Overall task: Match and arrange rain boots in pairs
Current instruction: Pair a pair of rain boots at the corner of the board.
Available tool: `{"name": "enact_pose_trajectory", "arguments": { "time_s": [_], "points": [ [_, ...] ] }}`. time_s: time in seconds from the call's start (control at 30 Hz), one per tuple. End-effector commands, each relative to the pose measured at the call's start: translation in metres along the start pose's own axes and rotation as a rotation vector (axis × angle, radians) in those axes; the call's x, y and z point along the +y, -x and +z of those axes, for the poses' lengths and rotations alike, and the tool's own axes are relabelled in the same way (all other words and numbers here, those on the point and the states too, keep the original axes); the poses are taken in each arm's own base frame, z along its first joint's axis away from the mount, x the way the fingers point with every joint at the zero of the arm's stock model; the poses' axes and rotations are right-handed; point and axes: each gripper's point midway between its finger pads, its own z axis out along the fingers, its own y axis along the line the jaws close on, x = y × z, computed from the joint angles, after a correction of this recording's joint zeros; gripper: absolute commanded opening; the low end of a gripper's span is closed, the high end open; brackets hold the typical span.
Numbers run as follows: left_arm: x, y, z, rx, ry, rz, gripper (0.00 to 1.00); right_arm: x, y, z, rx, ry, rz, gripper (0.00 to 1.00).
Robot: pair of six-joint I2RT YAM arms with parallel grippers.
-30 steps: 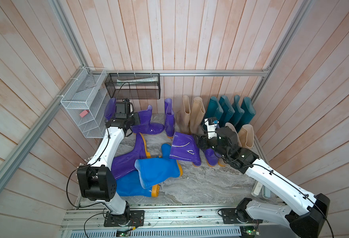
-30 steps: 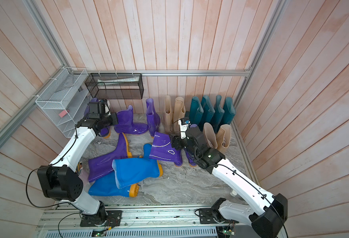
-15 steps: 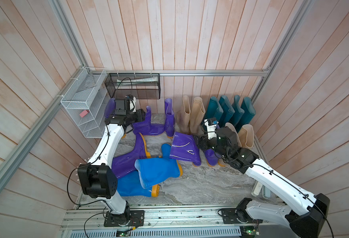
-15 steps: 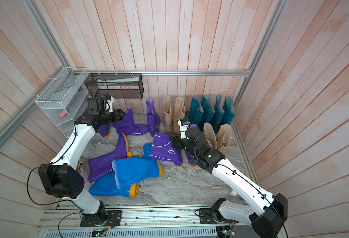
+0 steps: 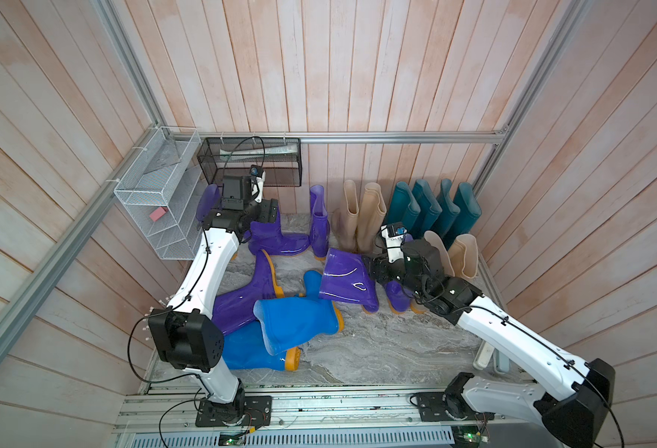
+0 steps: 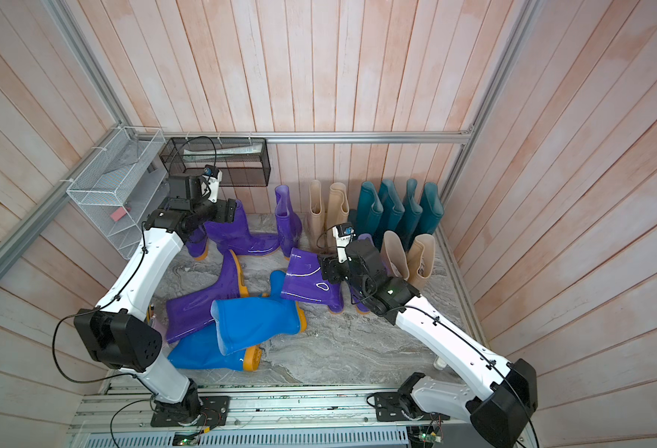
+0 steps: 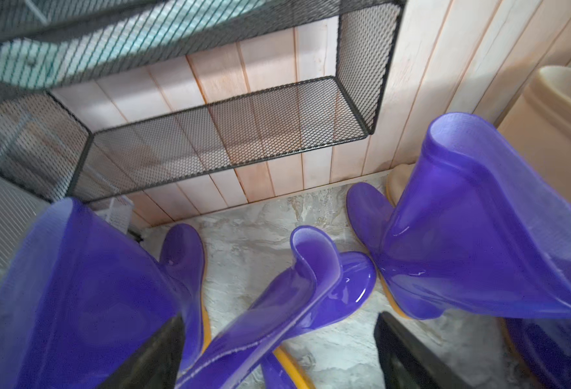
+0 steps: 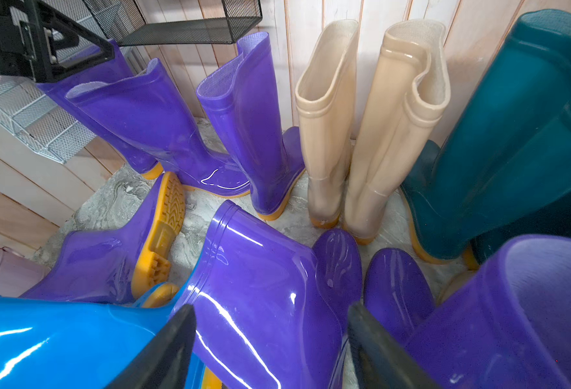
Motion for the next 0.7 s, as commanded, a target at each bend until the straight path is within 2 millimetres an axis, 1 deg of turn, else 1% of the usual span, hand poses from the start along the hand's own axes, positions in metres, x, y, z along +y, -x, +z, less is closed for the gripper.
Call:
{"name": "enact_pose_trajectory", "arguments": {
  "time_s": [0.0,0.07,0.2,0.27,0.33,0.4,0.47,0.5,0.53,0.57,0.63,0.67],
  "points": [
    [0.008,-0.001,0.010,0.011,0.051,0.183,0.91,0.001,0.009,0.001,-0.010,-0.002,-0.021,0.73],
    [-0.001,-0.010,0.017,0.041,0.002,0.235,0.91,0.001,0.008,0.004,0.001,-0.005,-0.029,0.74],
    [-0.016,-0.031,0.026,0.107,-0.094,0.310,0.95,-0.002,0.001,0.013,0.037,-0.017,-0.047,0.74],
    [-0.017,-0.039,0.030,0.129,-0.123,0.327,0.96,-0.003,0.001,0.015,0.043,-0.023,-0.053,0.74],
    [-0.017,-0.042,0.033,0.130,-0.157,0.326,0.96,-0.003,0.002,0.018,0.046,-0.022,-0.054,0.74],
    [-0.012,-0.047,0.040,0.139,-0.185,0.308,0.94,-0.004,0.003,0.022,0.051,-0.020,-0.054,0.74],
    [-0.006,-0.053,0.047,0.147,-0.196,0.292,0.89,-0.003,0.001,0.026,0.059,-0.015,-0.056,0.74],
    [-0.003,-0.056,0.052,0.154,-0.198,0.288,0.84,-0.003,0.000,0.027,0.064,-0.014,-0.057,0.74],
    [-0.003,-0.058,0.054,0.156,-0.206,0.281,0.77,-0.003,-0.001,0.029,0.066,-0.015,-0.058,0.74],
    [-0.005,-0.060,0.056,0.156,-0.224,0.276,0.67,-0.004,-0.002,0.030,0.071,-0.018,-0.060,0.74],
    [-0.005,-0.064,0.059,0.162,-0.236,0.268,0.44,-0.005,-0.003,0.032,0.076,-0.022,-0.060,0.74],
    [-0.003,-0.063,0.060,0.159,-0.226,0.261,0.27,-0.005,-0.003,0.033,0.075,-0.023,-0.058,0.74]
  ]
}}
